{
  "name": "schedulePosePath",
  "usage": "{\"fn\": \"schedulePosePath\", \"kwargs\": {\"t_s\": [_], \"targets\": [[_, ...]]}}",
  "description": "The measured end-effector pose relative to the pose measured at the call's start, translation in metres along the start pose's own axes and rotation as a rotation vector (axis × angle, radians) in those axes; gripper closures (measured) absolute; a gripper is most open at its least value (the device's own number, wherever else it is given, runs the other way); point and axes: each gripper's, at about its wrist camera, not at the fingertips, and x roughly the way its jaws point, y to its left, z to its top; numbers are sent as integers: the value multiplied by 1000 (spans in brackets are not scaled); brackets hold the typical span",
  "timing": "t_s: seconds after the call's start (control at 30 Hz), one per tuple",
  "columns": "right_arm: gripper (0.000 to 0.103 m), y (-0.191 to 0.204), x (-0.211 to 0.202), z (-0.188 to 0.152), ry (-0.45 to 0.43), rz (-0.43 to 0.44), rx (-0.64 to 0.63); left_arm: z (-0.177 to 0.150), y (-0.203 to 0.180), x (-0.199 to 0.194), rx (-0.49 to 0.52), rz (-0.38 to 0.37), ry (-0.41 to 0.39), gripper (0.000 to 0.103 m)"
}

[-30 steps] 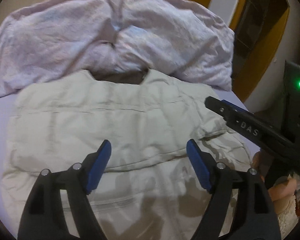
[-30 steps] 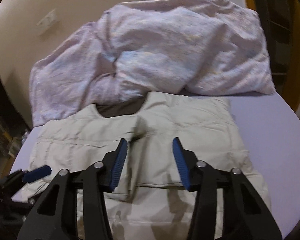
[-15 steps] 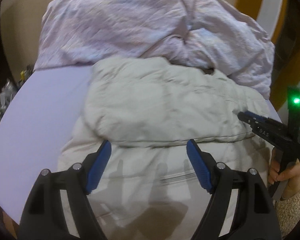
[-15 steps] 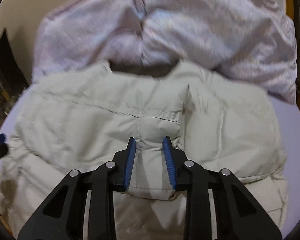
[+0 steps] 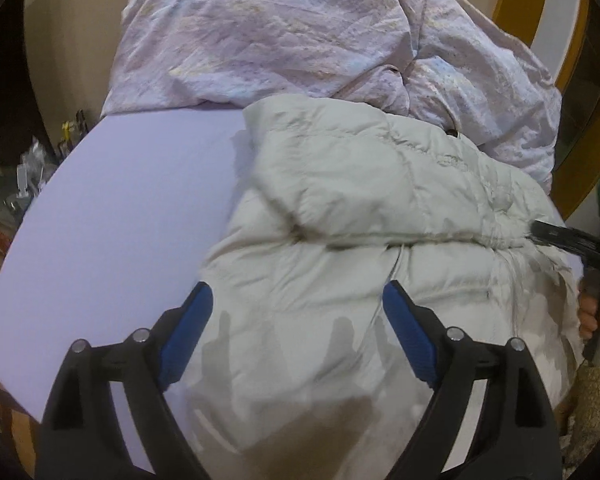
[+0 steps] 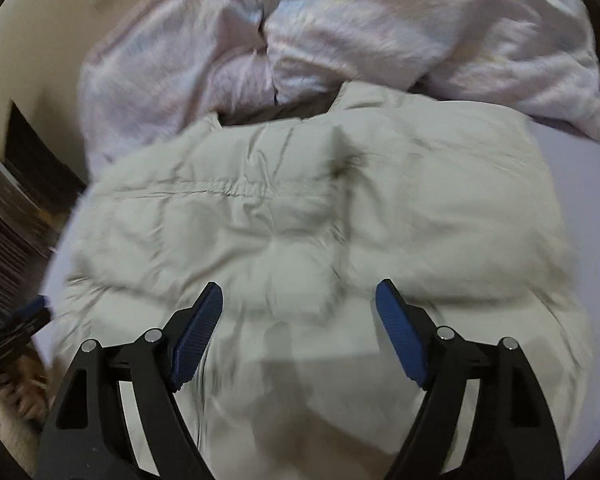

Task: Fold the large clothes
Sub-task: 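Grasp the jacket hem with both grippers, then lift the hem with both grippers and fold it toward the collar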

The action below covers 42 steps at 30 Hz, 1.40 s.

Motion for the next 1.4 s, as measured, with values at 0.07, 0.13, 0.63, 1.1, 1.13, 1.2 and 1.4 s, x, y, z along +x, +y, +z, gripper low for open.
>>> {"fn": "schedulePosePath", "kwargs": {"t_s": [0.07, 0.13, 0.63, 1.1, 1.13, 1.2, 1.4], "targets": [[23, -21, -32, -17, -17, -2, 35, -11, 17, -11, -30, -32, 10, 16], [23, -51, -63, -39, -27, -21, 93, -22, 29, -19, -44, -50, 16, 16], [29, -178, -102, -154, 71, 97, 447, -106, 69, -28, -202, -199, 126, 30], [37, -174, -96, -186, 62, 397, 480, -141, 51, -37, -267, -376, 112, 50], [37, -174, -95, -187, 61, 412, 483, -141, 51, -36, -273, -382, 110, 50], [43, -169, -89, -192, 63, 450, 485, -141, 50, -35, -288, -392, 104, 52], [80, -156, -95, -187, 5, 385, 451, -135, 47, -45, -295, -362, 51, 82]]}}
